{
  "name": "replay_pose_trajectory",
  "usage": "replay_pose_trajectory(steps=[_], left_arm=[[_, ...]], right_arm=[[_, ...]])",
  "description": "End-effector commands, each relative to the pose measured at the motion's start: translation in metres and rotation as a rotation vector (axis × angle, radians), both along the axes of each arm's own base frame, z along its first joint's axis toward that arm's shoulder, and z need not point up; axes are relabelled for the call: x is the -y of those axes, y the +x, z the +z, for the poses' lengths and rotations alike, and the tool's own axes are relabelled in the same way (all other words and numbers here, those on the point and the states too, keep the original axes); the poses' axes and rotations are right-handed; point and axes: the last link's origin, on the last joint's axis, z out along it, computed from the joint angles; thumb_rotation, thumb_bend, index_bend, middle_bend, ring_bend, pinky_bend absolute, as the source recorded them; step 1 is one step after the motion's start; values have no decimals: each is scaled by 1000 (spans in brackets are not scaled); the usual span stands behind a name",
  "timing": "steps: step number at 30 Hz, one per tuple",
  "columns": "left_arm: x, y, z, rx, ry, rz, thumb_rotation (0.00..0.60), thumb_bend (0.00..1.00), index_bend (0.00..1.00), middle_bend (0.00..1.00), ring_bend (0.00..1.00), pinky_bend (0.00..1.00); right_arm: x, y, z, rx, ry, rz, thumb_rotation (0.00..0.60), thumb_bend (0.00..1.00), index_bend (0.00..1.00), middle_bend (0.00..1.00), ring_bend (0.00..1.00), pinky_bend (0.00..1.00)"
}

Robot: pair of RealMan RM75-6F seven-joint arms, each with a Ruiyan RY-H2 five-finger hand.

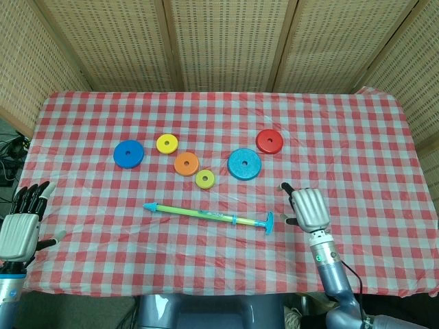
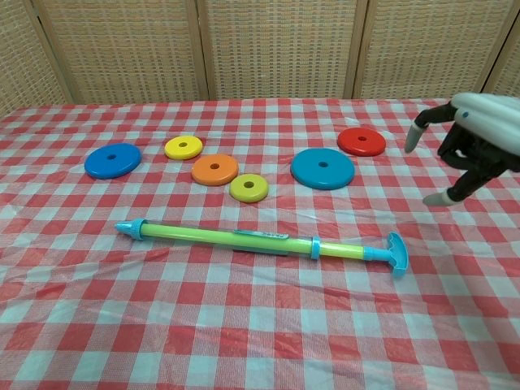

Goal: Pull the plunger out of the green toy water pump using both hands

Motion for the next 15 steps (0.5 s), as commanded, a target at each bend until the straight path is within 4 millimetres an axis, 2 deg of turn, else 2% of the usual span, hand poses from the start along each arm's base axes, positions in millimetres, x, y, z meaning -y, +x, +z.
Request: replay_pose_trajectory(steps=[1, 8, 15], left_arm=[[0, 0, 2, 5, 2, -1, 600, 118, 0, 0, 0, 0], [-1, -3, 7, 23, 7, 12, 600, 119, 0, 0, 0, 0], [0, -3, 9, 34, 3, 9, 600, 119, 0, 0, 0, 0]], right_arm=[[1, 33, -35, 9, 105, -37, 600, 209, 469, 1000, 1000, 756], [-4, 49, -61, 1, 150, -53, 600, 294, 500, 1000, 1000, 757], [0, 43, -75, -24, 164, -89, 600, 356, 499, 1000, 1000, 757]])
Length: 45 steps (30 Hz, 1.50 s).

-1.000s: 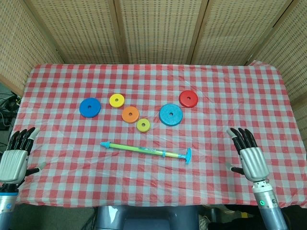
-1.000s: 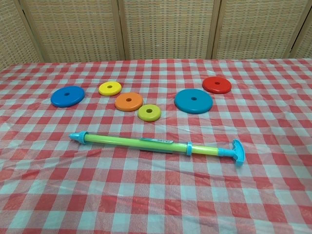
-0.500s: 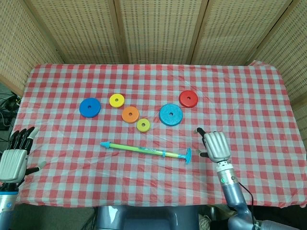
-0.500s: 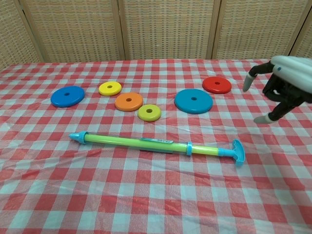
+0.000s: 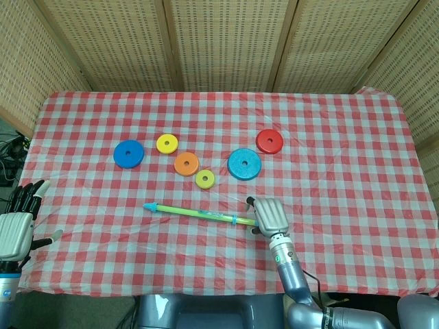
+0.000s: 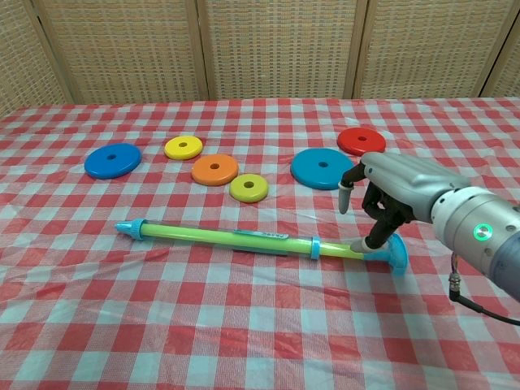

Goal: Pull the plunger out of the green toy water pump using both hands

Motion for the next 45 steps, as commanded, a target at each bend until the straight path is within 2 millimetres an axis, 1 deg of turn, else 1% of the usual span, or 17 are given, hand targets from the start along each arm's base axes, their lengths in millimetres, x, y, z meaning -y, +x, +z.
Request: replay_pose_trajectory(steps=[1, 7, 10, 33, 35, 40, 45], left_arm=[[1, 0, 1, 7, 0, -2, 600, 119, 0, 0, 0, 0], [0, 0, 1, 8, -1, -2, 600, 119, 0, 0, 0, 0], [-1, 1, -1, 4, -6, -2, 600, 119, 0, 0, 0, 0], [-1, 1, -1, 4, -6, 1, 600, 118, 0, 0, 0, 0], [-1, 1, -1, 5, -6, 2, 600, 119, 0, 0, 0, 0], [-1, 1, -1, 10, -7, 5, 600, 119, 0, 0, 0, 0], [-1, 1, -1, 11, -9, 4, 600, 118, 0, 0, 0, 0]], right_arm=[[3, -4, -3, -15, 2, -13, 600, 363, 499, 1000, 1000, 757], [4, -18, -3, -12, 8, -58, 600, 375, 500, 1000, 1000, 757], [2, -22, -4, -3, 19, -73, 600, 380, 501, 1000, 1000, 757], [5, -35, -13, -24, 41, -106, 600, 406, 518, 1000, 1000, 757], [6, -36, -14, -27, 42, -110, 600, 416, 520, 1000, 1000, 757], [7, -39, -15, -37, 51, -120, 600, 486, 522, 1000, 1000, 757], [7, -42, -16, -46, 59, -128, 600, 507, 520, 1000, 1000, 756]])
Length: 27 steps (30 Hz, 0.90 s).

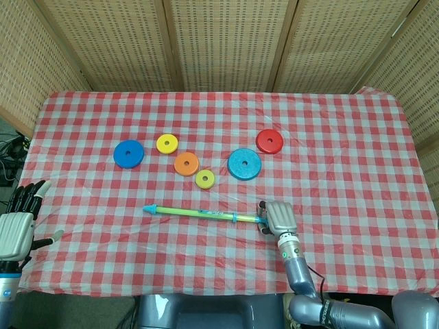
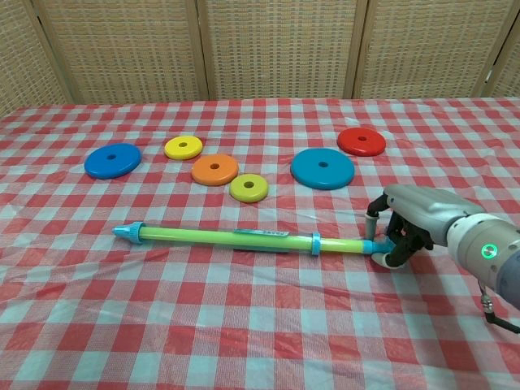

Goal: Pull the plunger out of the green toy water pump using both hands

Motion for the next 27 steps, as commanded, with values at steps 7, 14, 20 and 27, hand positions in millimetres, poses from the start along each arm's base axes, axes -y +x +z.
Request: replay_pose_trajectory(steps=[7, 14, 20, 27], left_arm=[[0, 0, 0, 4, -2, -1, 600, 118, 0, 0, 0, 0], [0, 0, 0, 5, -4, 2, 600, 119, 0, 0, 0, 0], [0, 0, -1, 1, -7, 6, 600, 121, 0, 0, 0, 0], [-3, 3, -2, 12, -3, 7, 600, 132, 0, 0, 0, 0]], right_arm=[[0, -4, -2, -13, 16, -9, 600, 531, 533, 1000, 1000, 756], [2, 3, 7, 12, -8, 4, 600, 580, 599, 1000, 1000, 756], [5, 13, 24, 60, -45, 9, 600, 585, 632, 1000, 1000, 756], [12, 16, 43, 82, -73, 1, 600, 585, 639, 1000, 1000, 756]])
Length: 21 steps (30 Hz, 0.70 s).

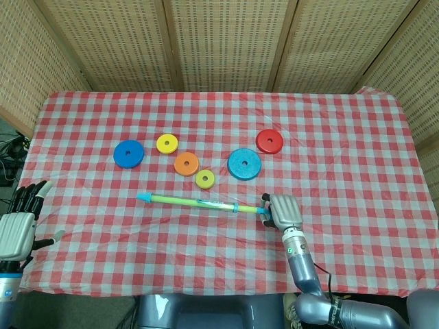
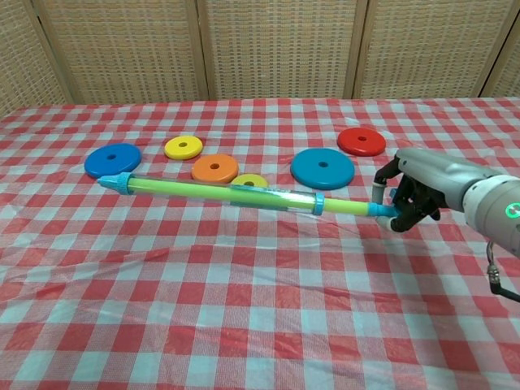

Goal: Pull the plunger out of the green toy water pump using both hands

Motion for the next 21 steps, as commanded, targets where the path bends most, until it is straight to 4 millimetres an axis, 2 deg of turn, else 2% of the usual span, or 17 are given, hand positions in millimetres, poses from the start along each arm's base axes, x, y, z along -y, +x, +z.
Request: replay_pose_trajectory(steps=[1, 5, 9, 17, 21], left_arm=[[-5, 3, -1, 13, -6, 2, 600, 133, 0, 0, 0, 0], [-23, 14, -4, -6, -34, -1, 600, 133, 28, 0, 0, 0], [-53, 37, -3, -4, -77, -27, 600, 136, 83, 0, 0, 0], [-112, 84, 0, -13, -123, -82, 600, 155, 195, 0, 0, 0], [-135, 104, -1, -25, -128, -100, 600, 235, 249, 0, 0, 0]], right_arm=[[6, 3, 10, -12, -21, 3, 600, 585, 639, 1000, 1000, 756], [15, 11, 22, -32, -44, 12, 600, 585, 642, 1000, 1000, 756], [25, 21, 34, -35, -69, 22, 600, 585, 644, 1000, 1000, 756], [42, 30, 45, -50, -80, 22, 600, 587, 652, 1000, 1000, 757], [47, 30, 47, -53, -75, 17, 600, 587, 654, 1000, 1000, 756]])
